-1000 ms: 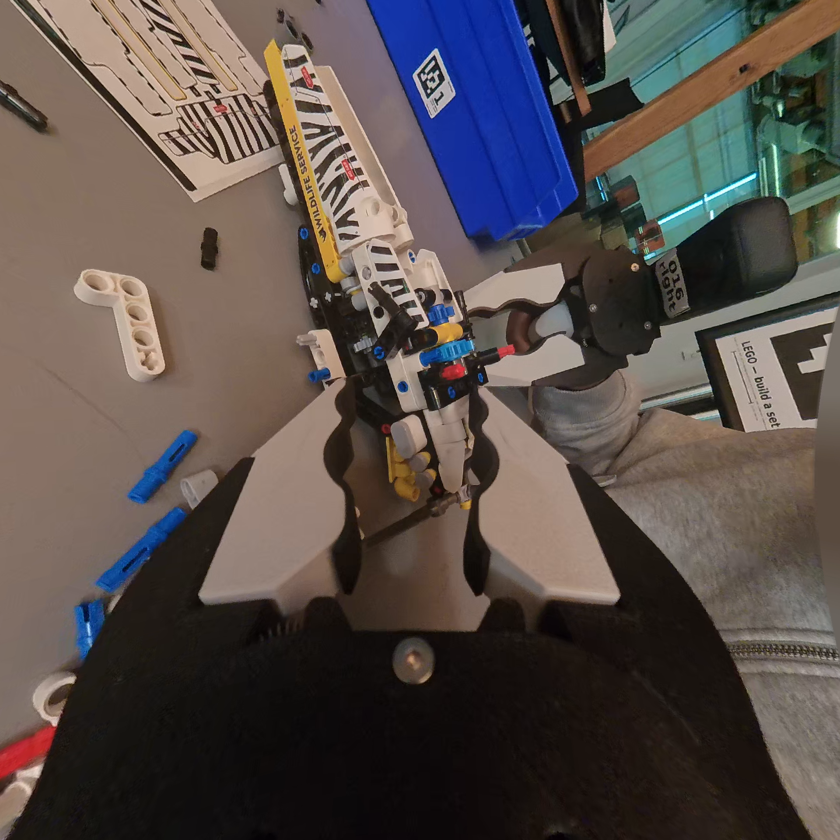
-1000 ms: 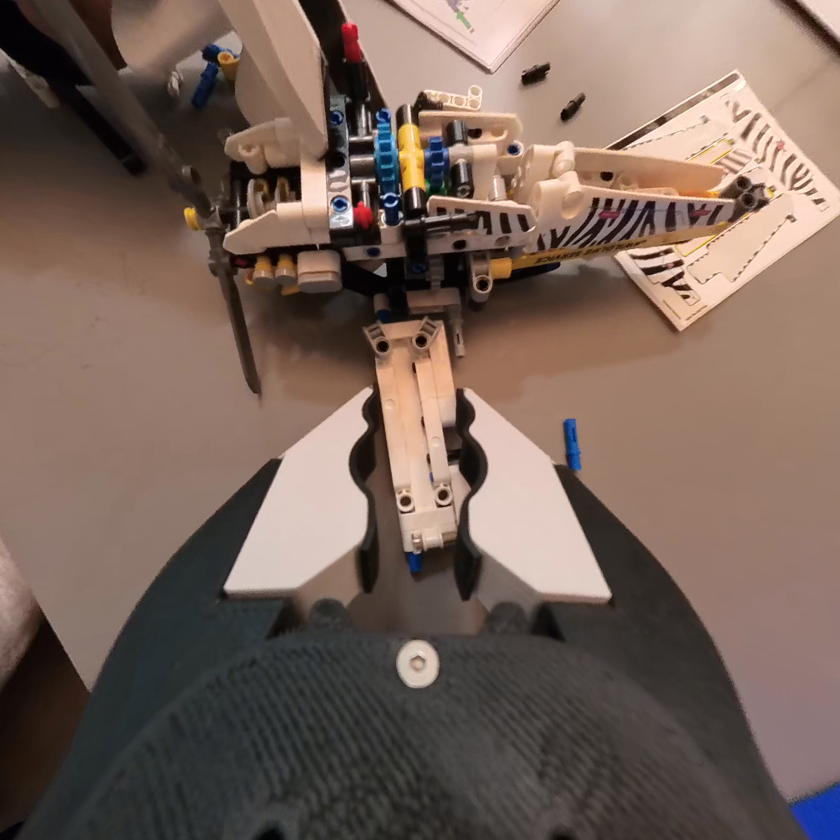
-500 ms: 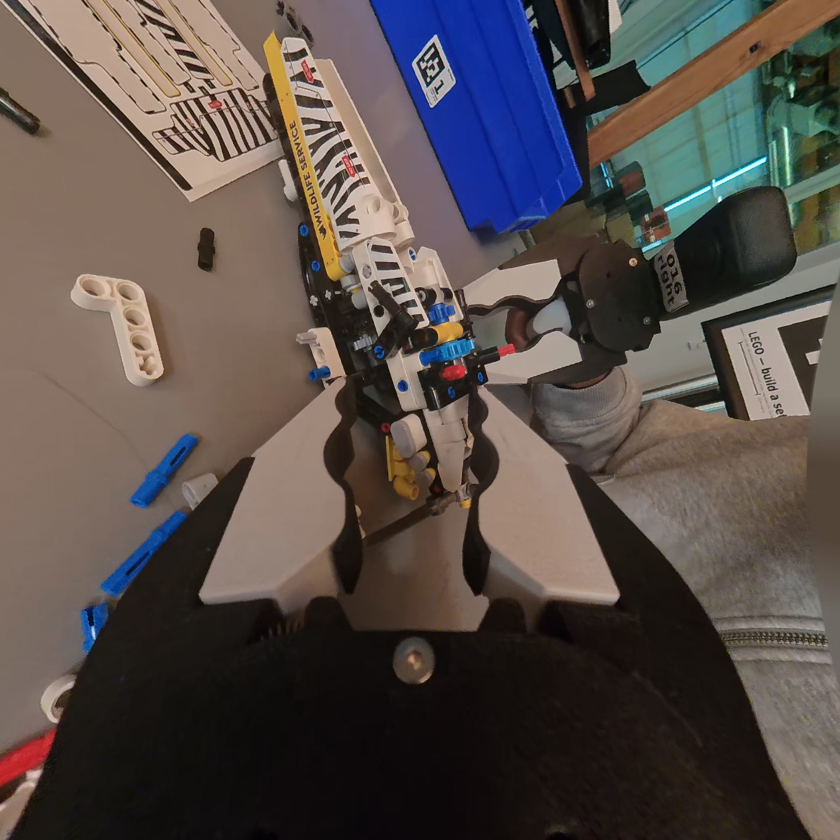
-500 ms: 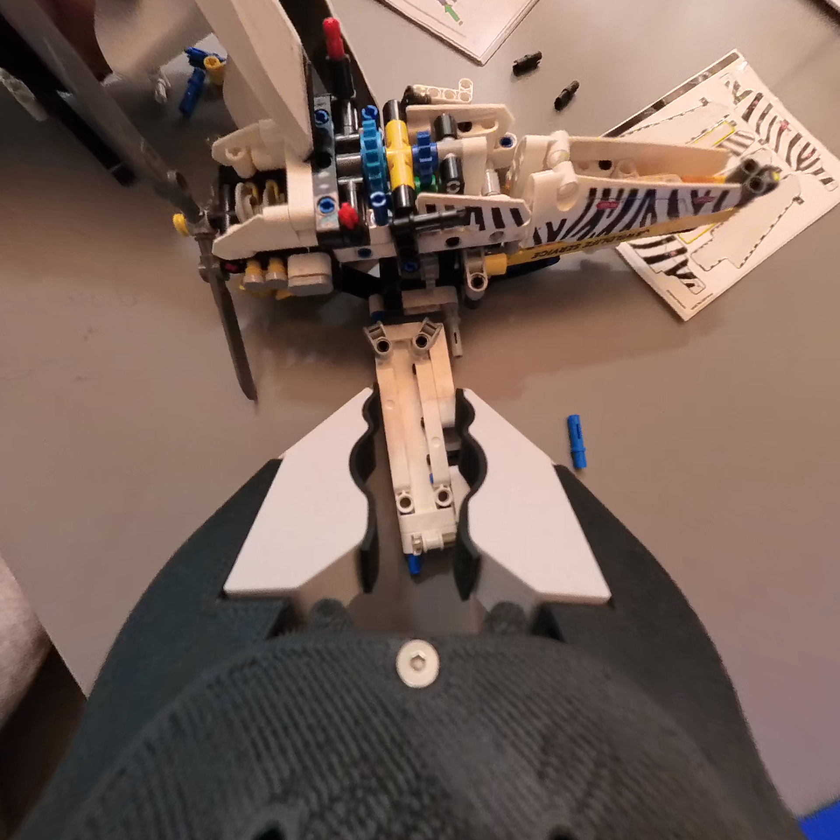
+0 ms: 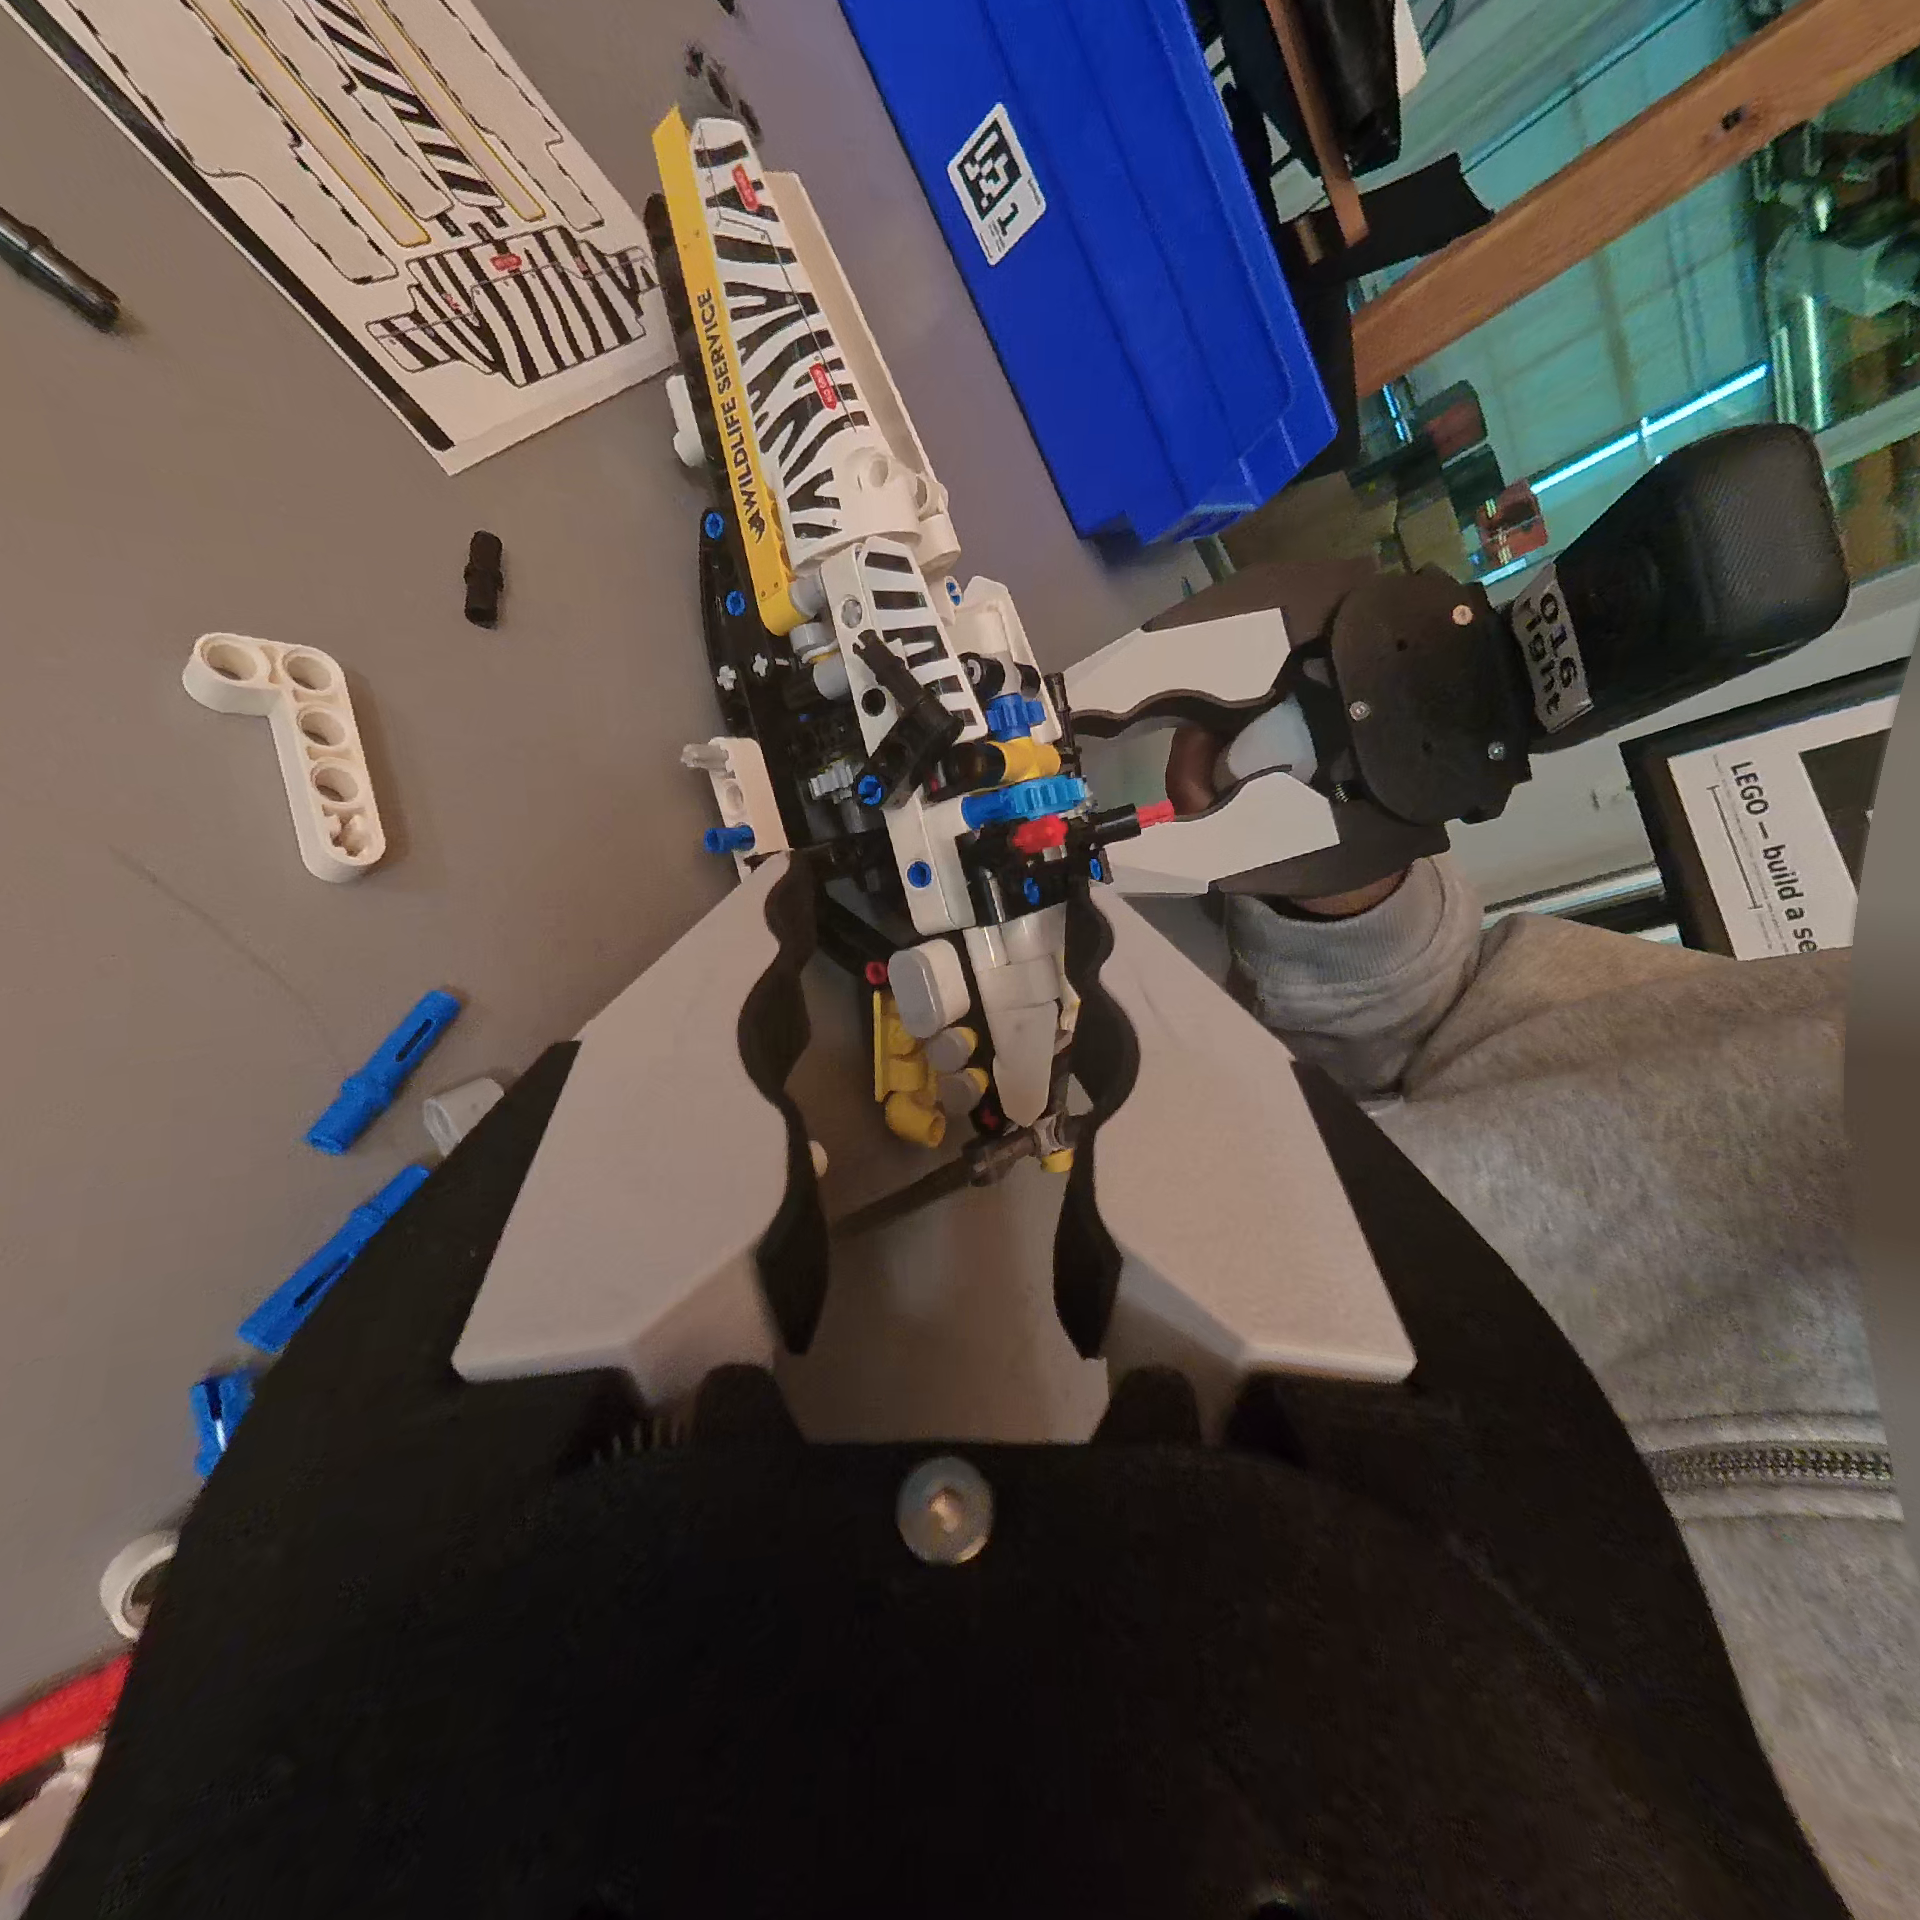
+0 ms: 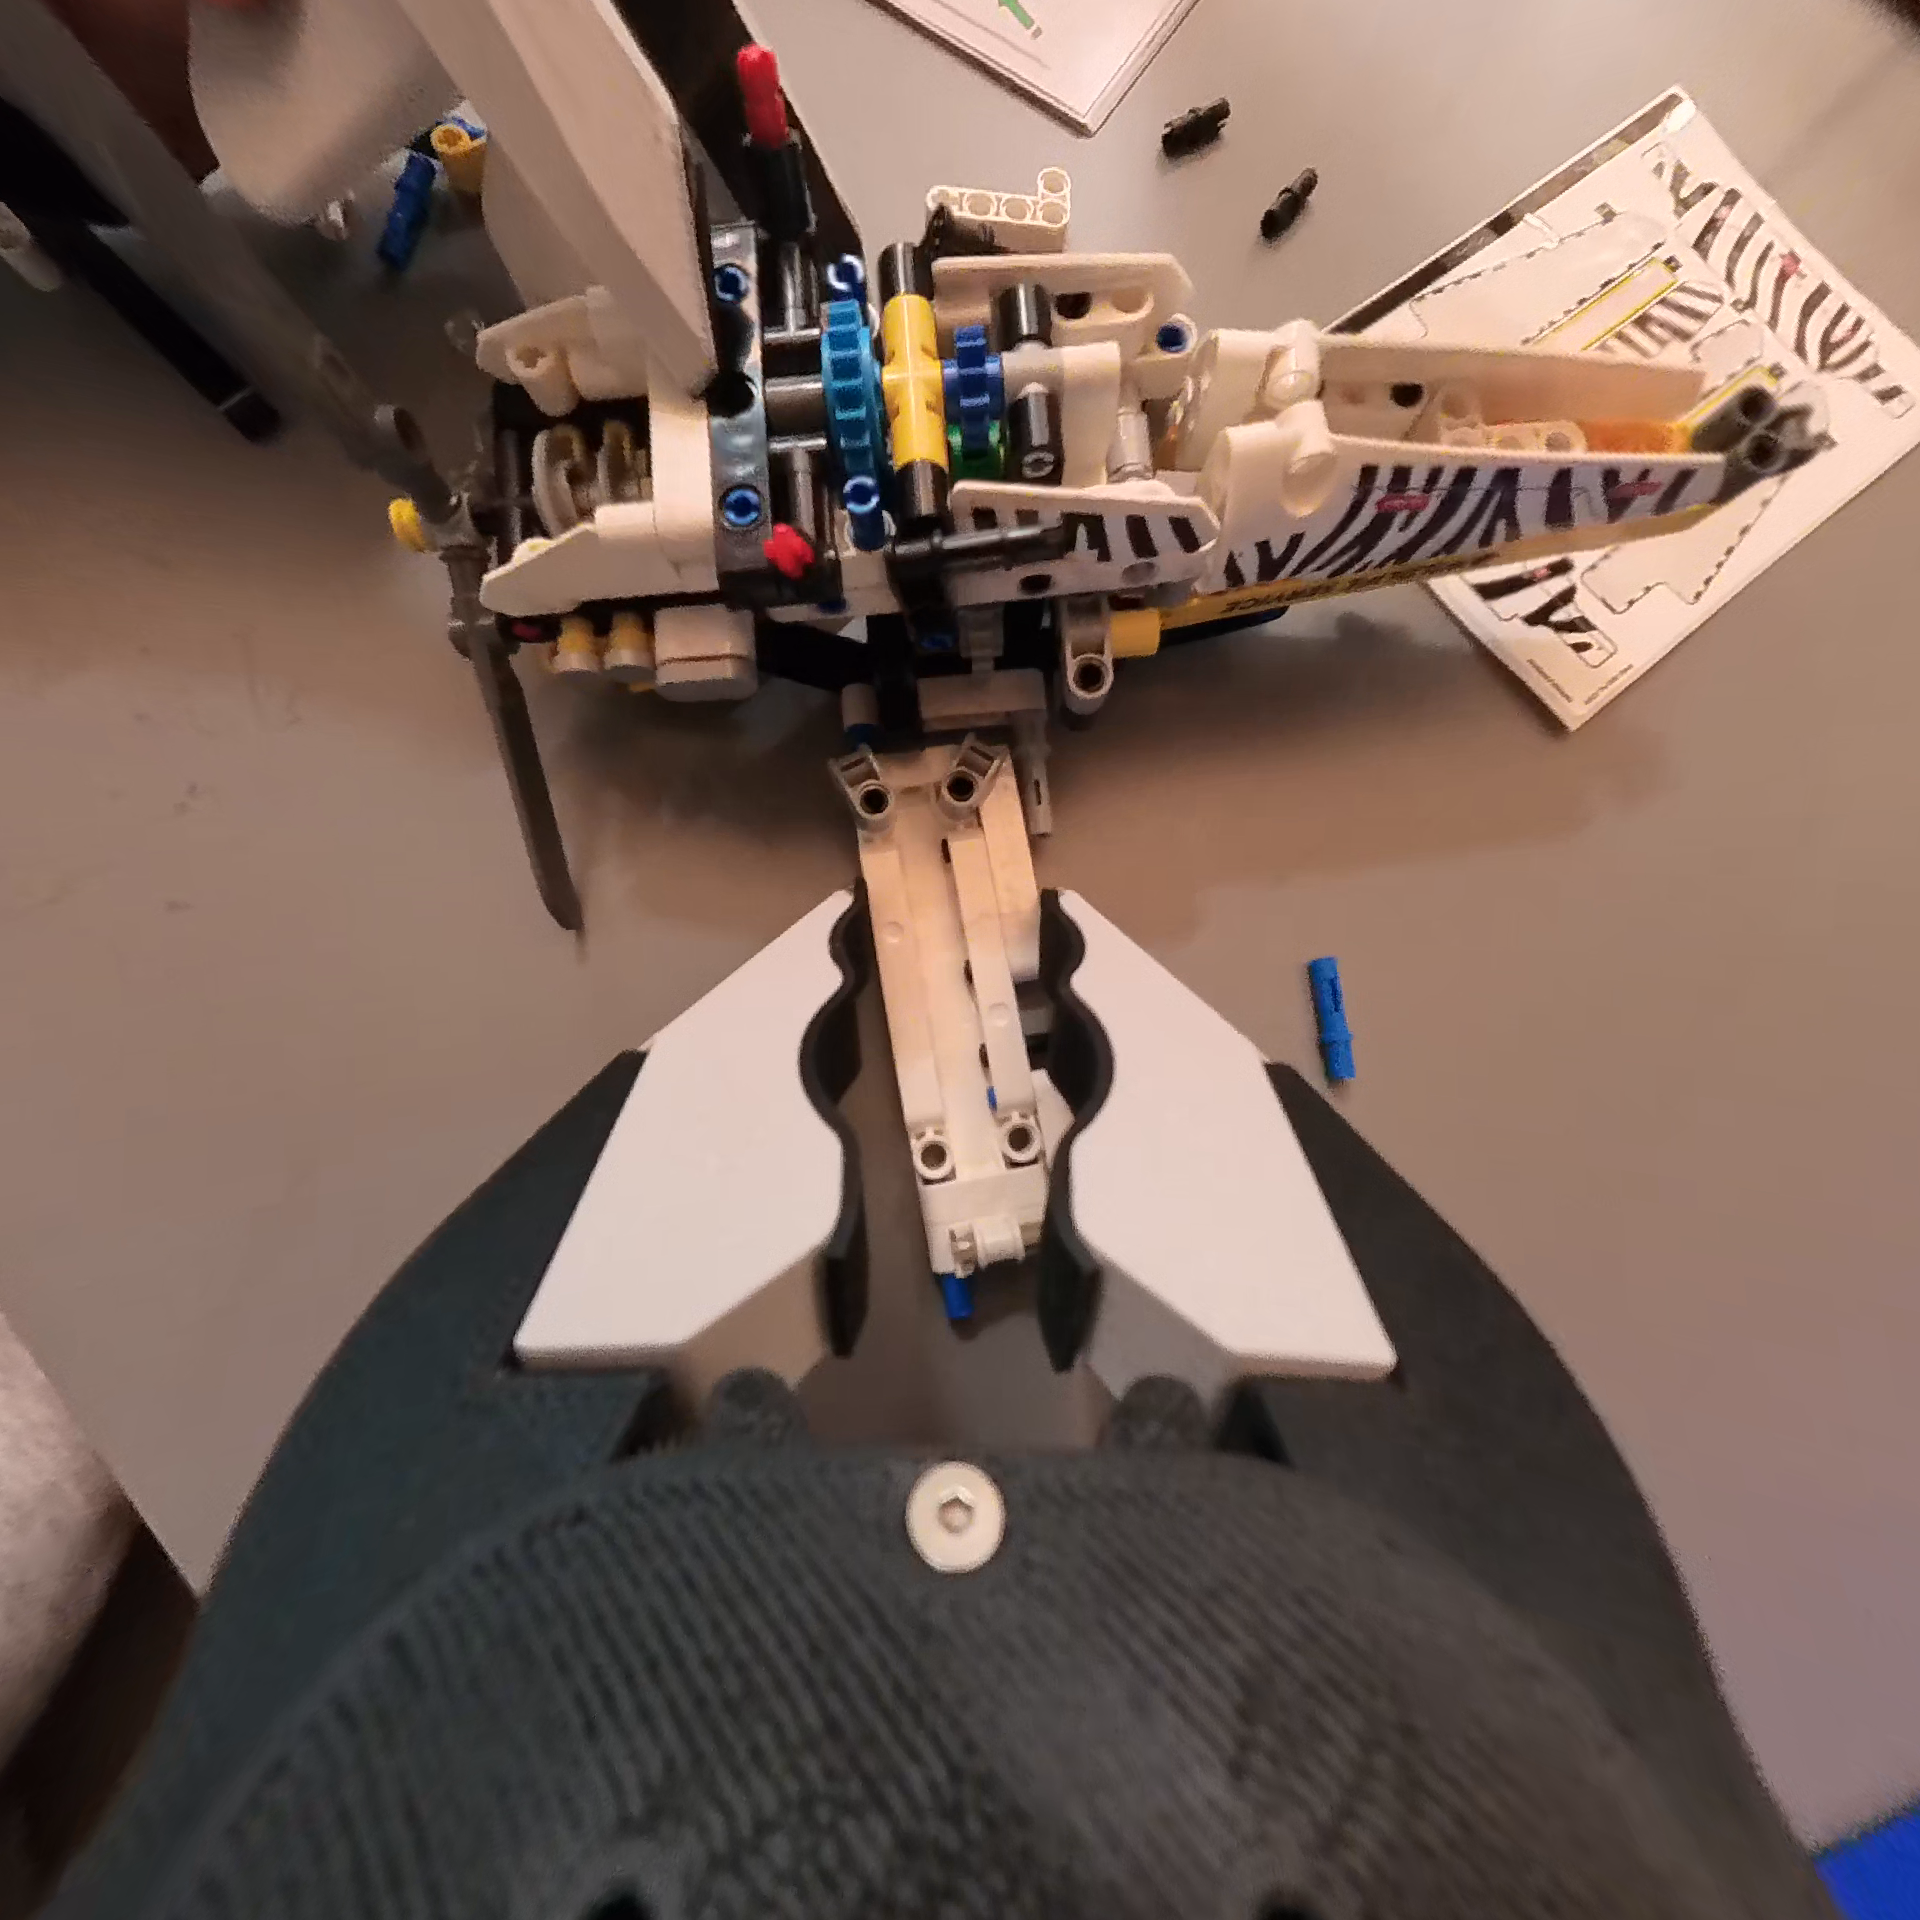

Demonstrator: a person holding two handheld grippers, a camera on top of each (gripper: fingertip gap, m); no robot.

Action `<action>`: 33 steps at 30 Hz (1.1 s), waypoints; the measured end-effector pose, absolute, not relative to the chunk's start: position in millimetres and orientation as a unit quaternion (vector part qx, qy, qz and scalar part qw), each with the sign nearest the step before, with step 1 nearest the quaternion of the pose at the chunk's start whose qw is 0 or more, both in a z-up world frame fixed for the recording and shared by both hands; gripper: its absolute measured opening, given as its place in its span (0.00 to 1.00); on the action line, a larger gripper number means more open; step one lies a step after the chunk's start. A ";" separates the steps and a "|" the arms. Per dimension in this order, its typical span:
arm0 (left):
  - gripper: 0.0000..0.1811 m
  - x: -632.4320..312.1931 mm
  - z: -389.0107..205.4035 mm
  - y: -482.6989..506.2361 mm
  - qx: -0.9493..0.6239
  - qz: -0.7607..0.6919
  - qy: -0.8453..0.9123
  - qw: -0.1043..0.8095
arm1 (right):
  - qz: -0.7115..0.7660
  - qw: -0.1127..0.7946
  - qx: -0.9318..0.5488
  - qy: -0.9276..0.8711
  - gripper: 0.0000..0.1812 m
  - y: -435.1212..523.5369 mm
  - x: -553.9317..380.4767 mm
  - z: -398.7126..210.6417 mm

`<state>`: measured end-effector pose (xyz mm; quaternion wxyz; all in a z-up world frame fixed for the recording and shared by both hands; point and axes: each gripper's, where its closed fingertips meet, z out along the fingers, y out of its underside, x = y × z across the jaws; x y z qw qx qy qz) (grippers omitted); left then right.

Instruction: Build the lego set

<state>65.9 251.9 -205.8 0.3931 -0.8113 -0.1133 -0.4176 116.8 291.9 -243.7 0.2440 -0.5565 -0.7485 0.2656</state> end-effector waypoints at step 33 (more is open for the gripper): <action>0.30 78.8 -191.8 240.3 -0.774 -0.501 -0.098 0.375 | 0.343 0.243 -0.502 -0.756 0.19 269.8 94.5 -227.6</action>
